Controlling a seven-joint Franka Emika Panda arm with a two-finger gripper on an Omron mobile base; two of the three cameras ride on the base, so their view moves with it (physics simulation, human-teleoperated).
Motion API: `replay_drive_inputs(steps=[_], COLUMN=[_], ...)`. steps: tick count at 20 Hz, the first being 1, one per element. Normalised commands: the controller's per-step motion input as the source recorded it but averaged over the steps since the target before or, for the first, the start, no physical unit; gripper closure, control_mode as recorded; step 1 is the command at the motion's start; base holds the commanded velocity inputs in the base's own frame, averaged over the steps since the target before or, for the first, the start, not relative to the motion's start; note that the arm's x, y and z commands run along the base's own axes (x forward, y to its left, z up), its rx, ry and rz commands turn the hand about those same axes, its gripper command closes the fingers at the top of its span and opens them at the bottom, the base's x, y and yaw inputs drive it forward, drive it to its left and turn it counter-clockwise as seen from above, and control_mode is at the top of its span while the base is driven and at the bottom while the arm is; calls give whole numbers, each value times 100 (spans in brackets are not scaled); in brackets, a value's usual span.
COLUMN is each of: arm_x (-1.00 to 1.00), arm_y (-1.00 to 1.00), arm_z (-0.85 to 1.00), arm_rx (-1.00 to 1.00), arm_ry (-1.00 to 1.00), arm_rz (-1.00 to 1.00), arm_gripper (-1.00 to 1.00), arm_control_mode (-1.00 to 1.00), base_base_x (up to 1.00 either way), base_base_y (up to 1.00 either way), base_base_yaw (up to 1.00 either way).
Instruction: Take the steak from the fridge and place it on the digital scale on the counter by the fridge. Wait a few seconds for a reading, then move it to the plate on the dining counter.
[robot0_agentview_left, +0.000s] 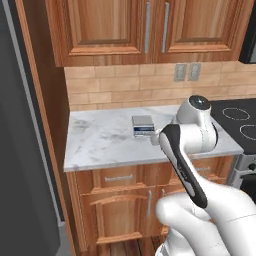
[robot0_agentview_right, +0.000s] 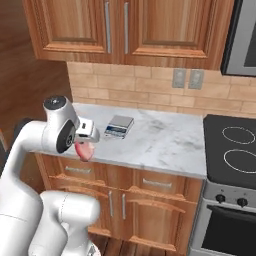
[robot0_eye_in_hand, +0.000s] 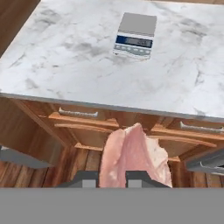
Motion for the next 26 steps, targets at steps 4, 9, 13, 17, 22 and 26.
replay_drive_inputs(steps=[4, 9, 13, 17, 22, 26], arm_x=[0, 0, 0, 0, 0, 0], arm_y=[0, 0, 0, 0, 0, 0], arm_z=[0, 0, 0, 0, 0, 0], arm_rx=[0, 0, 0, 0, 0, 0], arm_ry=[0, 0, 0, 0, 0, 0], arm_rz=[0, 0, 0, 0, 0, 0], arm_gripper=[100, 100, 100, 100, 100, 100], arm_control_mode=[100, 100, 100, 100, 100, 100], base_base_x=[-100, -100, -100, -89, -88, -99], base_base_y=[0, 0, -1, 0, 0, 7], base_base_yaw=[-15, -40, -62, -73, -77, -76])
